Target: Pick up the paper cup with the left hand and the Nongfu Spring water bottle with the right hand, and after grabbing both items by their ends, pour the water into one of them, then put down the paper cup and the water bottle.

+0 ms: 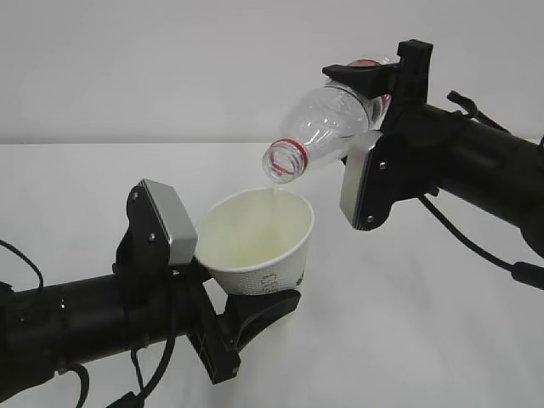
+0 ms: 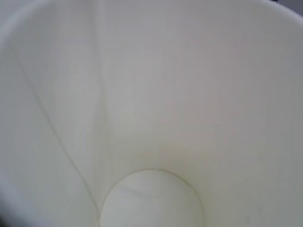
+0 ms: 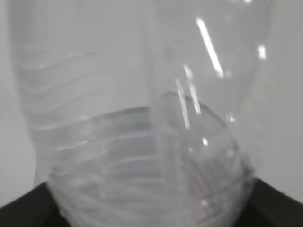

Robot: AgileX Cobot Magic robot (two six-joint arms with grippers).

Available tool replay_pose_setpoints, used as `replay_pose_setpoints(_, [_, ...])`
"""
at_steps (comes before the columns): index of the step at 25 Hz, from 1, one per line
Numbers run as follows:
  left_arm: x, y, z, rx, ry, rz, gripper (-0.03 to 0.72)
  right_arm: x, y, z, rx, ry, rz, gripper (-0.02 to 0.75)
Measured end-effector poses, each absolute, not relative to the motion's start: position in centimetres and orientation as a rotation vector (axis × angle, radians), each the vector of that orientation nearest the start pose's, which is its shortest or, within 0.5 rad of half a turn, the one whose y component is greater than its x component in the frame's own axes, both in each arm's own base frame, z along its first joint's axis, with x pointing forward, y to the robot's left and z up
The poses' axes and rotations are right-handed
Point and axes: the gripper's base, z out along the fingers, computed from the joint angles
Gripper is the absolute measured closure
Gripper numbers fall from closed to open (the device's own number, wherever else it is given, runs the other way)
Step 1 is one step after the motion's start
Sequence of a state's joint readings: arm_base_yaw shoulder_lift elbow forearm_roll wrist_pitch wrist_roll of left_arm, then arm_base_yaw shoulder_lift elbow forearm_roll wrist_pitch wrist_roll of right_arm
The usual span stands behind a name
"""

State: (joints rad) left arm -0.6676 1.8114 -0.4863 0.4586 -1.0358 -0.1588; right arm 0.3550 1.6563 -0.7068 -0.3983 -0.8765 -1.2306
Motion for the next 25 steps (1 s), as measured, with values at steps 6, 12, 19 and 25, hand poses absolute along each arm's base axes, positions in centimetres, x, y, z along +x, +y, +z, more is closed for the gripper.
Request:
replay_pose_setpoints(6, [20.55, -20.61, 13.73, 0.945, 1.613, -0.760, 0.178, 29.93, 13.99, 22.26, -1.435, 0.781, -0.642, 0.225])
replay_pose_setpoints(12, [20.56, -20.61, 13.73, 0.945, 1.614, -0.760, 0.179, 29.94, 13.98, 22.24, -1.441, 0.776, -0.649, 0.225])
replay_pose_setpoints(19, [20.56, -20.61, 13.73, 0.945, 1.614, -0.760, 0.179, 29.94, 13.98, 22.24, -1.442, 0.774, -0.651, 0.225])
replay_pose_setpoints(25, [20.56, -20.61, 13.73, 0.945, 1.614, -0.760, 0.179, 29.93, 13.99, 22.24, -1.444, 0.771, -0.652, 0.225])
